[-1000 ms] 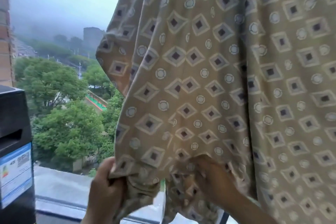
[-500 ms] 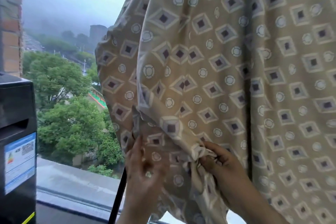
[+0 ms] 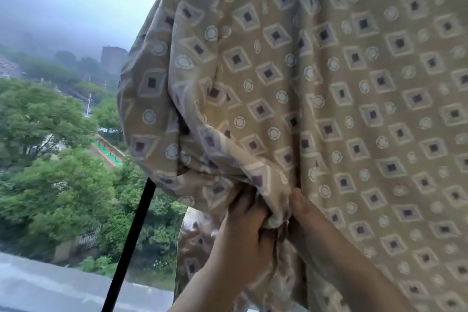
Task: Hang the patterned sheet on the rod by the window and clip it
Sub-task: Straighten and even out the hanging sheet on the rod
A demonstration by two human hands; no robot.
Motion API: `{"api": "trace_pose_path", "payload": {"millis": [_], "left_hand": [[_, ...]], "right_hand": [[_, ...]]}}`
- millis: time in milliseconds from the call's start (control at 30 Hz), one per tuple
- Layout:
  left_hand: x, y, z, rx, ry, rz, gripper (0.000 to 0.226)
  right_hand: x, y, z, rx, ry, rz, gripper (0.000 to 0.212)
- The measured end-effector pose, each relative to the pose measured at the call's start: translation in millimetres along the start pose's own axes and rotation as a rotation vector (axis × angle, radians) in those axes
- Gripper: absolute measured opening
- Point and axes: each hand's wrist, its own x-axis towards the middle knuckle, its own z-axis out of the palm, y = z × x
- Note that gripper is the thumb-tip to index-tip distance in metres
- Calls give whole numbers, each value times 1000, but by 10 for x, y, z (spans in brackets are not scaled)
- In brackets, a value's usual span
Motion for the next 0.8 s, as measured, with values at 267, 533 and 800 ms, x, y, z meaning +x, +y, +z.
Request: {"api": "trace_pose_path", "payload": {"millis": [267,533,800], "left_hand": [[115,-19,365,-33,-139,-30,36],[-877,-685,85,-111,399,-680,33],[-461,-1204,-1168,-195,769,-680,21]], "right_hand": [[590,-568,-300,-595,55,-64,7],[1030,-232,-517,-1251,198,-355,16],[1141,-44,-626,-1277,331,-415,20]]}}
